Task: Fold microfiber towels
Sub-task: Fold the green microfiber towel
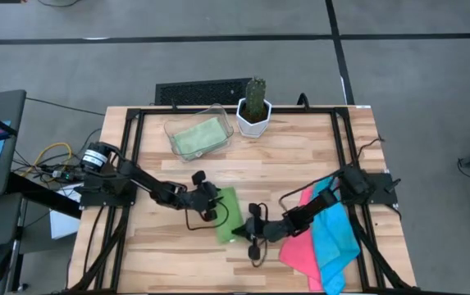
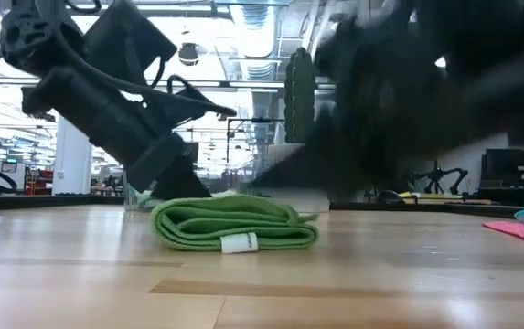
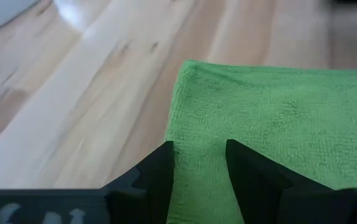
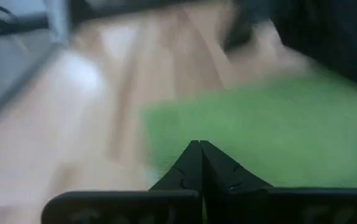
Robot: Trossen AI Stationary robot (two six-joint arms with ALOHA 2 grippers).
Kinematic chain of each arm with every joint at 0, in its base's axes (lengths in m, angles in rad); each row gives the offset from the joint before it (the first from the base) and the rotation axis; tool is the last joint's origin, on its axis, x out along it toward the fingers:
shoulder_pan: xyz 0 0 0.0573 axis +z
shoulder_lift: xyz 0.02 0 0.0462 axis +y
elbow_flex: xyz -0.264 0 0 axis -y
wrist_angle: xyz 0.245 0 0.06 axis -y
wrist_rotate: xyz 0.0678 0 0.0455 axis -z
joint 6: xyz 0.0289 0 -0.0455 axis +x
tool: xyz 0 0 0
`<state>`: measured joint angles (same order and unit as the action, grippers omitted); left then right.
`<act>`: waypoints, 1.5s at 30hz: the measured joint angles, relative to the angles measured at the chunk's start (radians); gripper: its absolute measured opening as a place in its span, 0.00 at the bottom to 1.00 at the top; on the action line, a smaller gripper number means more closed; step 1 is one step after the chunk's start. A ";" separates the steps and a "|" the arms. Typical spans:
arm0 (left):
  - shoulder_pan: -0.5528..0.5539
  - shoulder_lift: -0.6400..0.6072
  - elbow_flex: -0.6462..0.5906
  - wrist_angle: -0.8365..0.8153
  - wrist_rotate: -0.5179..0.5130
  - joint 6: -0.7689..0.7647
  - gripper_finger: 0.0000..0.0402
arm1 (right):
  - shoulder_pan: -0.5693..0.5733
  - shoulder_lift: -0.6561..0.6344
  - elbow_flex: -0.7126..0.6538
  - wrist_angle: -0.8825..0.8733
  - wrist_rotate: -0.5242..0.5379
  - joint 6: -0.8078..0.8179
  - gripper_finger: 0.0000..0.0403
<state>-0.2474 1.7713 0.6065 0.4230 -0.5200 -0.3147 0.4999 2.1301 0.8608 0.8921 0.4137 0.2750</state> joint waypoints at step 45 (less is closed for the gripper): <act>0.029 -0.009 -0.040 0.059 0.054 0.018 0.35 | -0.073 0.238 0.132 0.164 -0.297 -0.095 0.04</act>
<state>-0.2180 1.7625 0.5663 0.4816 -0.4665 -0.2964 0.4269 2.3681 0.9932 1.0565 0.1163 0.1796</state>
